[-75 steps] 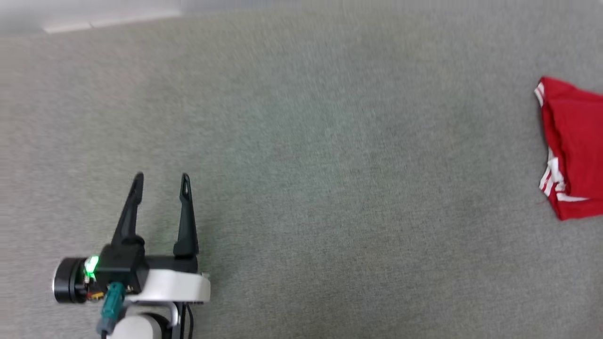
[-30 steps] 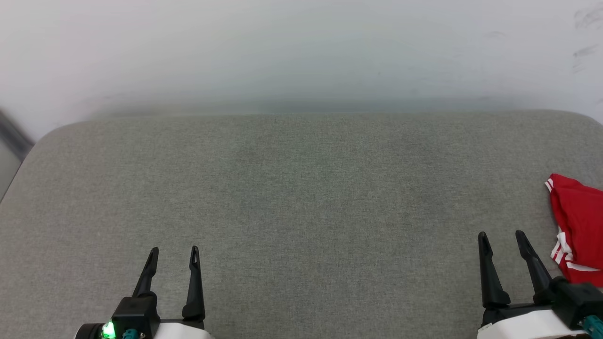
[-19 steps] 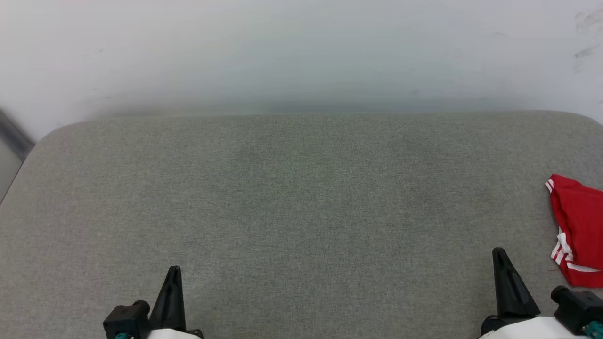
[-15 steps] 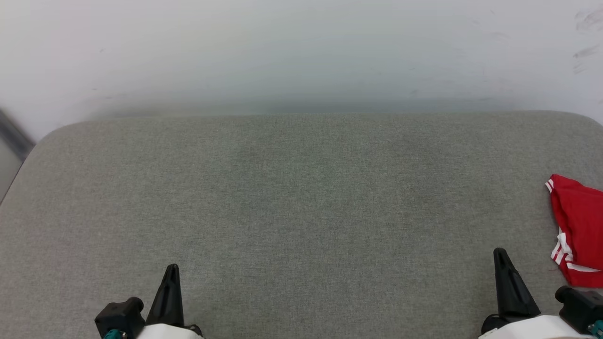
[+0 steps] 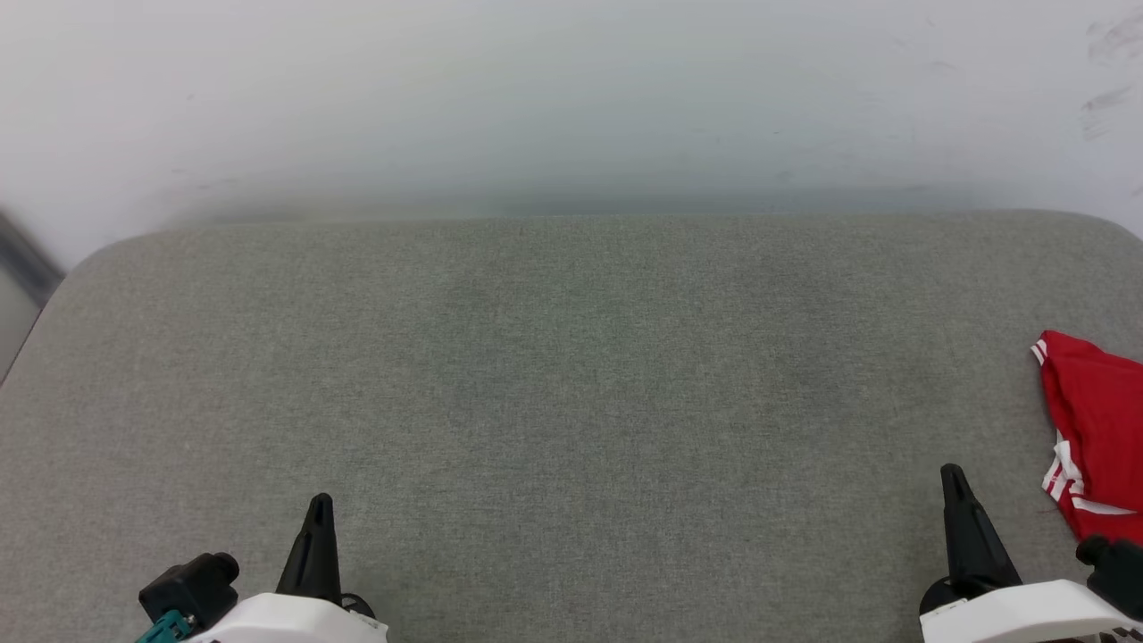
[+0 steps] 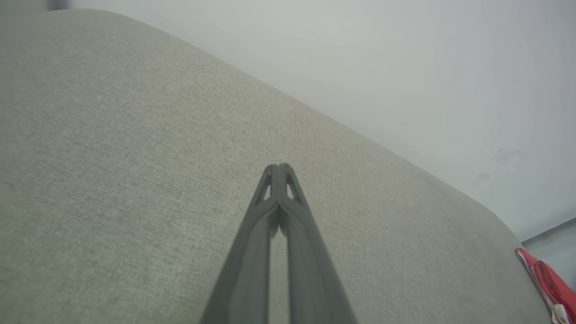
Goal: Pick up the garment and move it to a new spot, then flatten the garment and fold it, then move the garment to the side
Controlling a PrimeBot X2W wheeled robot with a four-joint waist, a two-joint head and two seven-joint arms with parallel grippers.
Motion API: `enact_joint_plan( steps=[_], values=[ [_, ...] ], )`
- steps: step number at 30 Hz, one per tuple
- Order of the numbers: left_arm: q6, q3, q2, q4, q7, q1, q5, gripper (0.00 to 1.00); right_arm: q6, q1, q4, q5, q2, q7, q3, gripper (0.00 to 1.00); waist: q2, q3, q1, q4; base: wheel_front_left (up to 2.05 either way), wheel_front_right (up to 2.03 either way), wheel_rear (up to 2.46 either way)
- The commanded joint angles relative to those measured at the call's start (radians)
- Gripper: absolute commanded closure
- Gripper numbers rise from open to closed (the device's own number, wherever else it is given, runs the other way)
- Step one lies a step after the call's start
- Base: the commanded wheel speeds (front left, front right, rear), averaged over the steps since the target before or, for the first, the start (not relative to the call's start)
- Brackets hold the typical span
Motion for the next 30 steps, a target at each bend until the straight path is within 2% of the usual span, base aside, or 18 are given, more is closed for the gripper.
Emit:
enact_joint_plan(
  steps=[1,30],
  values=[
    [-0.008,0.008,0.002,-0.008,0.009,-0.032,-0.038,1.00,0.000,-0.035,-0.009,0.041,-0.009,0.007,-0.001,1.00,0.0000,0.000,0.0000,0.000,0.00,0.00,0.00],
    [-0.052,0.046,0.003,0.036,0.112,-0.093,-0.460,1.00,0.000,-0.092,0.030,0.444,-0.014,0.106,-0.014,1.00,0.0000,-0.003,0.0000,-0.008,0.00,0.00,0.00]
  ],
)
